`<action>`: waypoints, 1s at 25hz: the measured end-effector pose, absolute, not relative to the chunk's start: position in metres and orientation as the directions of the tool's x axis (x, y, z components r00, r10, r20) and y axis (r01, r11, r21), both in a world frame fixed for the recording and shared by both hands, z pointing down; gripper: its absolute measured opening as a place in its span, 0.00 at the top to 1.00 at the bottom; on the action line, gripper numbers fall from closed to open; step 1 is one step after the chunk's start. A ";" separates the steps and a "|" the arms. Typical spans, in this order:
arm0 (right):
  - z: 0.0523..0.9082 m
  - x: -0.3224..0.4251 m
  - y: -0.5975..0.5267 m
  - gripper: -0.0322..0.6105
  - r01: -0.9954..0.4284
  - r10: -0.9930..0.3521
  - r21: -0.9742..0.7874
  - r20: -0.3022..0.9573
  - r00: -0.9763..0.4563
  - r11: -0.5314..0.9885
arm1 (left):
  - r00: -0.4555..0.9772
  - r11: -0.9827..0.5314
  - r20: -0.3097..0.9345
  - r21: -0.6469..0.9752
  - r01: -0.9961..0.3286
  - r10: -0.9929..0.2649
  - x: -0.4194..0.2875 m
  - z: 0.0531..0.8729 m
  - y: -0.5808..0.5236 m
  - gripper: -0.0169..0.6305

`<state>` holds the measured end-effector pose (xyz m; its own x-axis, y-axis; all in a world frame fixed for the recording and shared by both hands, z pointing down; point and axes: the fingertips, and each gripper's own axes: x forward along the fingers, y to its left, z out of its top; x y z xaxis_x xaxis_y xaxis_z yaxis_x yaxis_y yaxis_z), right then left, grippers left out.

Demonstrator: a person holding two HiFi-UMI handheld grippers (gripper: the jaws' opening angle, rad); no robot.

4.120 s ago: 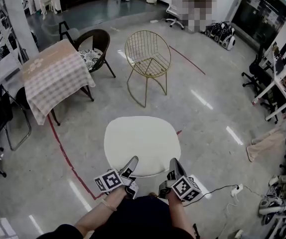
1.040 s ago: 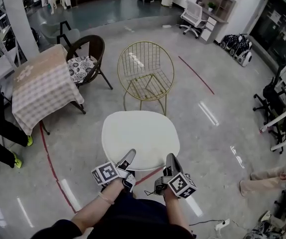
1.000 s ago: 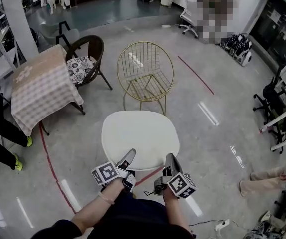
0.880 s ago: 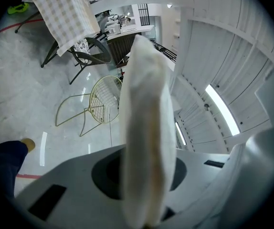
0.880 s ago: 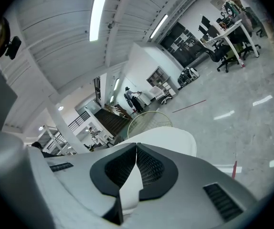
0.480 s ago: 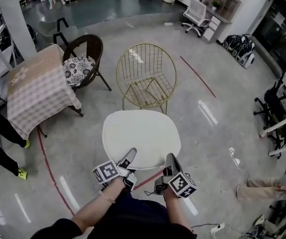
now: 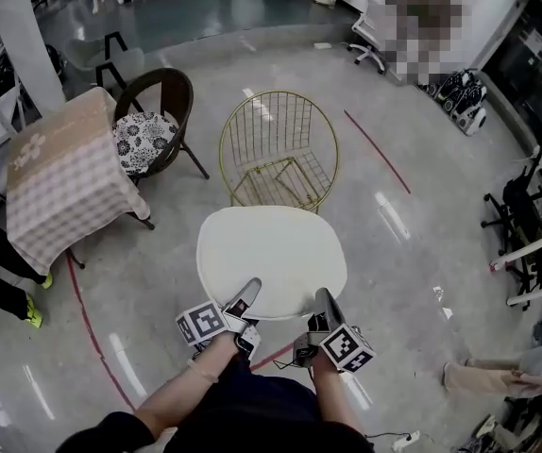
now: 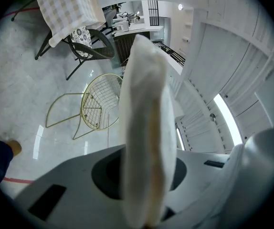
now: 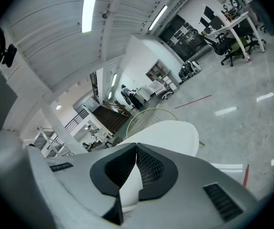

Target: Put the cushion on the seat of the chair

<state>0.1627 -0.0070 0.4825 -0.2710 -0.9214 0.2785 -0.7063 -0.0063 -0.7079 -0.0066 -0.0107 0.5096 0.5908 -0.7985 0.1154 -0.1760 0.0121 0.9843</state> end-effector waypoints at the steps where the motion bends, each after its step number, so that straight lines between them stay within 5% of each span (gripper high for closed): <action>1: 0.482 0.162 -0.014 0.96 -0.705 -0.922 -0.709 0.276 -0.273 -0.003 | 0.590 0.013 0.113 0.985 -0.170 -0.799 -0.007 0.509 -0.018 0.86; 25: 0.487 0.152 -0.101 0.96 -0.679 -0.911 -0.734 0.272 -0.310 0.012 | 0.548 0.051 0.125 0.988 -0.148 -0.827 -0.015 0.523 -0.117 0.86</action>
